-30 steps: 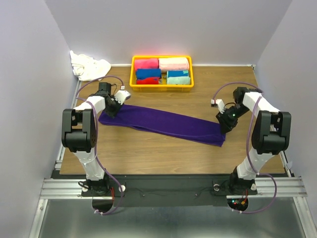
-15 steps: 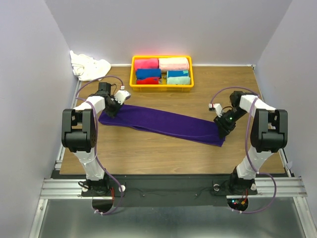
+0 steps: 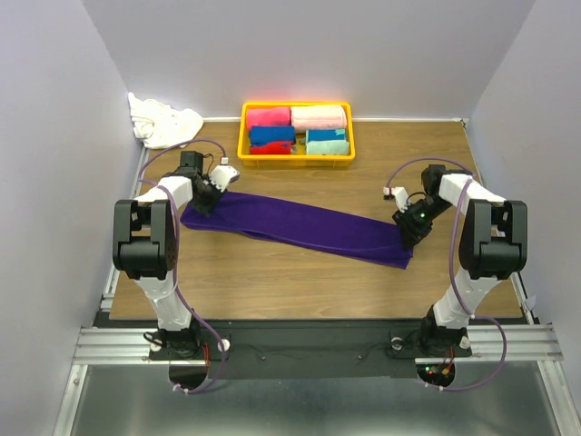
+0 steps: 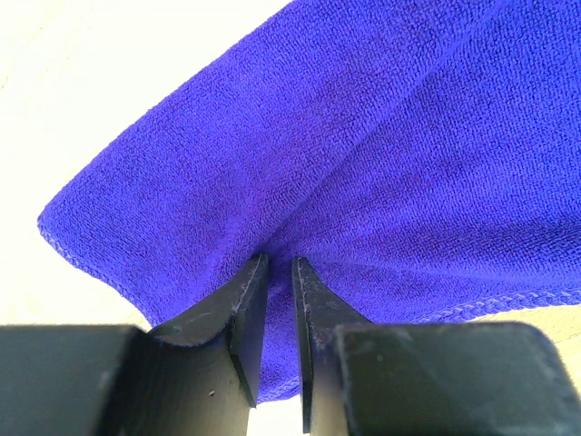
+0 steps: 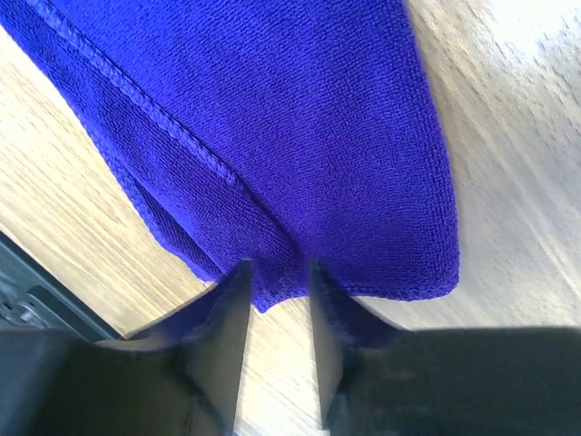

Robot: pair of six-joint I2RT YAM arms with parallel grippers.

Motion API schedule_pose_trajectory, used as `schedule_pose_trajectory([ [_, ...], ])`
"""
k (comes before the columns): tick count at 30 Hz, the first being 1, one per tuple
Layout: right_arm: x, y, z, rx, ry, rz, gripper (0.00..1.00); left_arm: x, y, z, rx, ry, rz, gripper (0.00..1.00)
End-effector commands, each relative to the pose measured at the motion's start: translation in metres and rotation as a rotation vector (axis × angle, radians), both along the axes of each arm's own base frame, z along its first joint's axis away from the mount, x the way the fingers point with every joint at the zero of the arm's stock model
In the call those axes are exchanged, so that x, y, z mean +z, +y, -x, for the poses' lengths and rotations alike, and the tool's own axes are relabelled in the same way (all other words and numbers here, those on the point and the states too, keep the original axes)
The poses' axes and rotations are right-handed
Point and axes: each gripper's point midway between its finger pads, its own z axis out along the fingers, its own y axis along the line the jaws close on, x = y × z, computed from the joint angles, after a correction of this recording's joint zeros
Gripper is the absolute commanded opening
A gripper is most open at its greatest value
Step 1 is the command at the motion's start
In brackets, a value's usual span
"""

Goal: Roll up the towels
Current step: Fold the towel

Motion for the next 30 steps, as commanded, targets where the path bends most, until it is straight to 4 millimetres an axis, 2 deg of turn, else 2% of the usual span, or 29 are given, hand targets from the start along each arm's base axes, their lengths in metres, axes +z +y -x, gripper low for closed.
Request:
schedule_pose_trajectory([
  [1, 0.007, 0.005, -0.003, 0.028, -0.032, -0.020, 0.29, -0.002, -0.001, 0.011, -0.002, 0.023, 0.009, 0.29],
  [3, 0.008, 0.005, 0.001, 0.047, -0.019, -0.026, 0.22, -0.003, -0.001, 0.011, -0.001, 0.024, 0.010, 0.29],
  [5, 0.010, 0.004, 0.001, 0.061, -0.017, -0.026, 0.10, -0.004, 0.000, 0.012, -0.002, 0.028, 0.008, 0.29],
  [6, 0.012, 0.003, 0.000, 0.062, -0.023, -0.021, 0.01, -0.003, 0.000, 0.011, 0.000, 0.025, 0.008, 0.29],
  [8, 0.015, 0.002, -0.006, 0.065, -0.044, -0.016, 0.01, -0.004, 0.000, 0.011, 0.000, 0.027, 0.007, 0.29],
  [10, 0.025, 0.002, -0.019, 0.064, -0.089, -0.016, 0.01, -0.005, -0.001, 0.011, 0.005, 0.032, 0.011, 0.29],
  [11, 0.035, 0.001, -0.032, 0.058, -0.130, -0.013, 0.00, -0.007, 0.000, 0.012, 0.005, 0.035, 0.011, 0.29],
  [15, 0.055, 0.002, -0.059, 0.046, -0.209, -0.017, 0.01, -0.008, 0.001, 0.013, 0.012, 0.042, 0.012, 0.29],
  [16, 0.067, 0.002, -0.071, 0.045, -0.249, -0.019, 0.01, -0.008, 0.000, 0.012, 0.013, 0.043, 0.014, 0.29],
  [19, 0.085, 0.003, -0.083, 0.052, -0.308, -0.026, 0.01, -0.008, 0.002, 0.012, 0.023, 0.045, 0.019, 0.29],
  [22, 0.102, 0.007, -0.071, 0.102, -0.367, -0.042, 0.01, -0.007, 0.003, 0.011, 0.027, 0.044, 0.023, 0.29],
  [23, 0.091, 0.007, -0.054, 0.148, -0.352, -0.042, 0.01, -0.007, 0.004, 0.011, 0.030, 0.045, 0.026, 0.29],
  [24, 0.099, 0.006, -0.046, 0.170, -0.396, -0.032, 0.01, -0.008, 0.004, 0.011, 0.032, 0.046, 0.028, 0.29],
  [25, 0.095, 0.003, -0.038, 0.188, -0.396, -0.009, 0.01, -0.009, 0.004, 0.012, 0.031, 0.049, 0.030, 0.29],
  [26, 0.079, 0.000, -0.021, 0.230, -0.370, 0.003, 0.00, -0.011, 0.004, 0.013, 0.033, 0.056, 0.030, 0.29],
  [27, 0.081, -0.002, -0.014, 0.246, -0.394, 0.025, 0.00, -0.011, 0.004, 0.013, 0.034, 0.056, 0.031, 0.29],
  [29, 0.068, -0.009, 0.002, 0.295, -0.380, 0.064, 0.00, -0.011, 0.004, 0.013, 0.033, 0.057, 0.030, 0.29],
  [30, 0.054, -0.010, 0.015, 0.304, -0.351, 0.066, 0.01, -0.012, 0.003, 0.014, 0.035, 0.060, 0.033, 0.29],
])
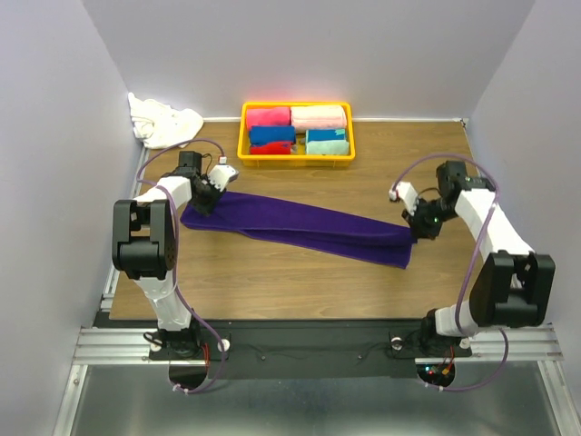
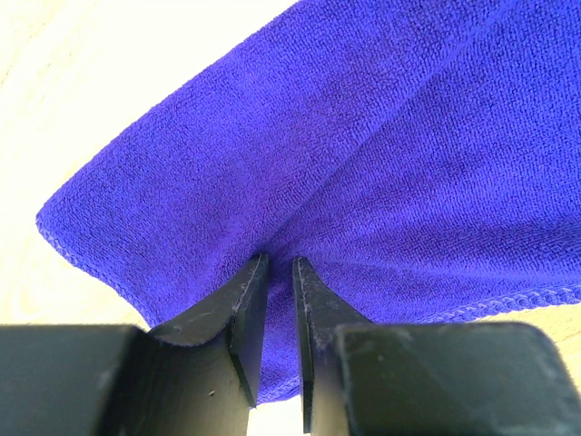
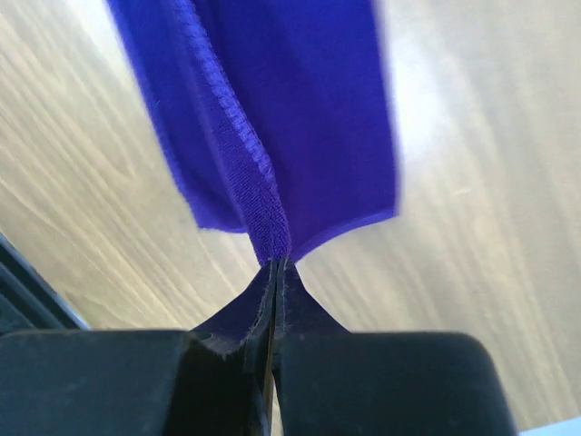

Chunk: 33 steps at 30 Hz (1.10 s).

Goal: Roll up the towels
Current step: Fold the towel

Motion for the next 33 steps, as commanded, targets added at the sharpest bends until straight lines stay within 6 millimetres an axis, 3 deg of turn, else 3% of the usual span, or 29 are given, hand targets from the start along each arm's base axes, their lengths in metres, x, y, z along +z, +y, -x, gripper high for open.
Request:
schedule_pose_trajectory([
  [1, -0.024, -0.009, 0.026, 0.111, -0.009, 0.075, 0.01, -0.013, 0.000, 0.014, 0.016, 0.062, 0.018, 0.29],
  [8, -0.050, -0.005, 0.033, 0.099, 0.056, 0.045, 0.01, -0.014, 0.000, 0.014, 0.022, 0.066, 0.022, 0.28],
  [10, -0.053, -0.004, 0.032, 0.097, 0.060, 0.044, 0.04, -0.014, 0.000, 0.014, 0.021, 0.065, 0.022, 0.28],
  [11, -0.052, -0.003, 0.032, 0.093, 0.064, 0.043, 0.13, -0.014, 0.000, 0.014, 0.023, 0.066, 0.021, 0.28],
  [12, -0.051, -0.003, 0.032, 0.090, 0.062, 0.040, 0.29, -0.014, 0.000, 0.015, 0.022, 0.069, 0.022, 0.28],
  [14, -0.043, -0.002, 0.033, 0.088, 0.051, 0.038, 0.43, -0.014, -0.001, 0.015, 0.020, 0.069, 0.023, 0.29],
  [16, -0.036, -0.001, 0.031, 0.072, 0.041, 0.028, 0.49, -0.015, -0.001, 0.016, 0.018, 0.072, 0.025, 0.29],
  [22, 0.005, 0.017, -0.010, -0.031, 0.004, -0.091, 0.42, -0.001, -0.011, 0.016, -0.002, 0.056, 0.076, 0.29],
  [23, -0.003, 0.021, -0.015, -0.044, 0.052, -0.123, 0.40, 0.003, -0.006, 0.015, 0.014, 0.048, 0.101, 0.29],
  [24, 0.002, 0.022, -0.028, -0.066, 0.044, -0.131, 0.38, 0.011, -0.007, 0.013, 0.015, 0.033, 0.111, 0.29],
  [28, -0.023, 0.024, -0.044, -0.115, 0.149, -0.147, 0.34, 0.030, -0.009, 0.016, 0.013, 0.013, 0.123, 0.29],
  [33, -0.055, 0.013, -0.029, -0.107, 0.195, -0.050, 0.34, 0.040, -0.007, 0.023, 0.027, 0.014, 0.111, 0.29],
])
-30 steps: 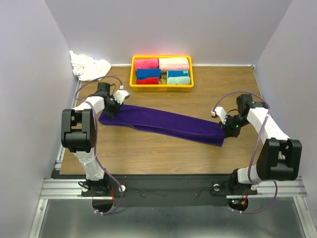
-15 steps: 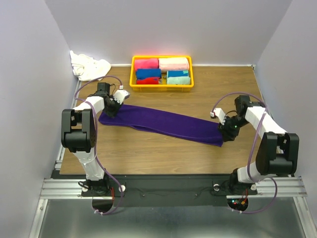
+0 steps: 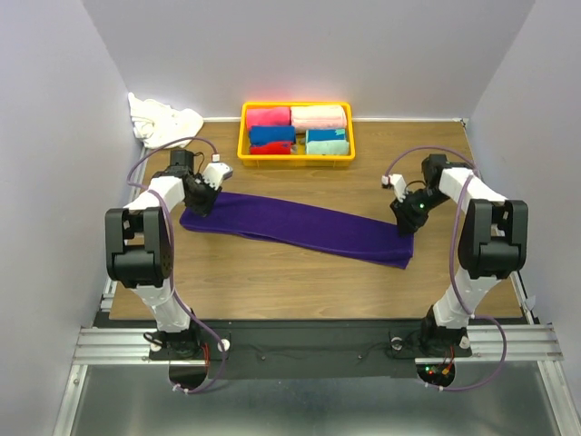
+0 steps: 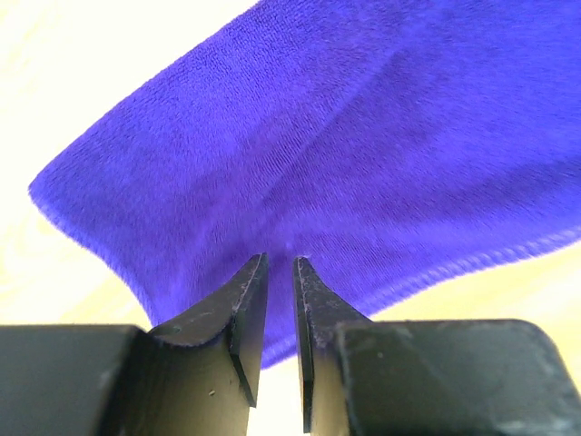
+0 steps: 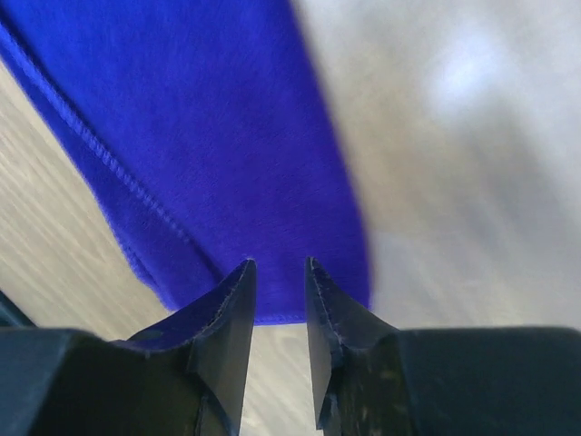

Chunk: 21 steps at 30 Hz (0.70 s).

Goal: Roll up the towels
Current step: Fold the towel

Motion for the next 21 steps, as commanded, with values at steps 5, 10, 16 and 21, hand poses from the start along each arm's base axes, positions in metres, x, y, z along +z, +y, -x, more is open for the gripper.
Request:
schedule_pose_trajectory([
  [5, -0.034, -0.018, 0.017, -0.033, 0.048, 0.154, 0.36, 0.013, 0.003, 0.017, 0.043, 0.011, -0.006, 0.29],
  [10, -0.055, -0.032, -0.024, -0.074, 0.007, 0.227, 0.39, -0.003, 0.013, 0.036, 0.071, 0.045, -0.053, 0.29],
  [16, -0.031, -0.040, -0.112, -0.137, -0.168, 0.247, 0.47, -0.017, 0.017, 0.064, 0.044, 0.098, -0.082, 0.28],
  [21, 0.017, -0.037, -0.115, -0.210, -0.232, 0.198, 0.59, -0.003, 0.005, 0.067, -0.011, 0.076, -0.041, 0.28],
])
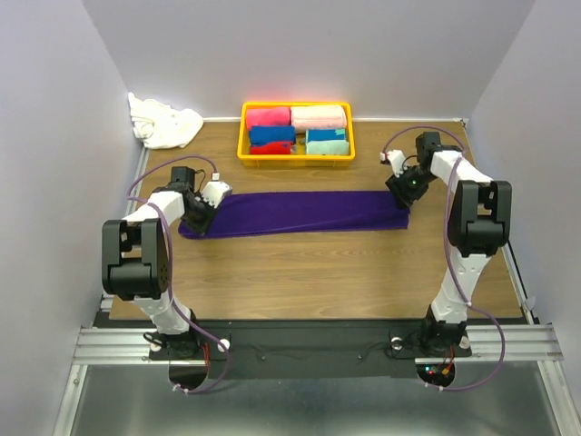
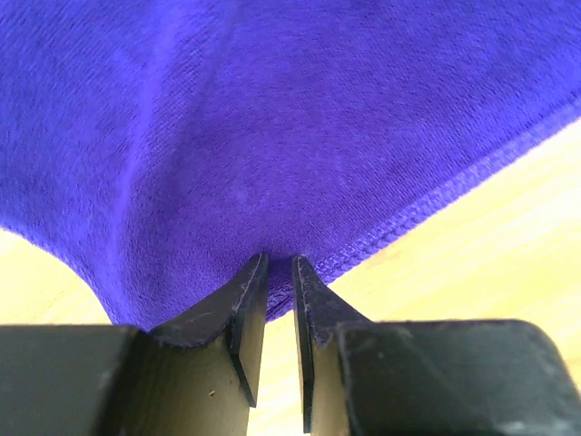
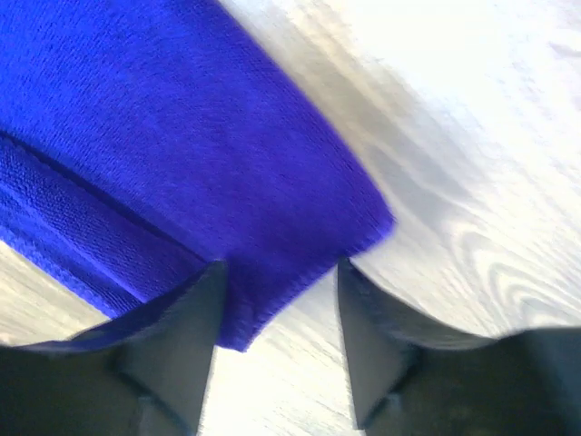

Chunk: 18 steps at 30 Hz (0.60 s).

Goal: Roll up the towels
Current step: Fold the towel

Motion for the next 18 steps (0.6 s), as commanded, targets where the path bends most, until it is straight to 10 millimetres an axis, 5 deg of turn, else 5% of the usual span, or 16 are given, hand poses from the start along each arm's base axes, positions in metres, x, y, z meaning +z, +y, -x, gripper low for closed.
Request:
schedule_pose_trajectory([
  [1, 0.051, -0.004, -0.016, -0.078, -0.142, -0.018, 0.61, 0.016, -0.008, 0.011, -0.050, -0.012, 0.028, 0.28],
  [7, 0.069, -0.011, 0.009, -0.343, -0.072, -0.169, 0.70, 0.040, -0.022, -0.002, -0.039, -0.081, 0.114, 0.29],
  [14, 0.026, -0.001, 0.027, -0.552, 0.198, -0.334, 0.68, 0.054, -0.026, -0.010, -0.028, -0.133, 0.139, 0.30],
  [18, 0.024, 0.001, 0.019, -0.581, 0.221, -0.393, 0.65, 0.054, -0.026, -0.010, -0.026, -0.134, 0.141, 0.30],
])
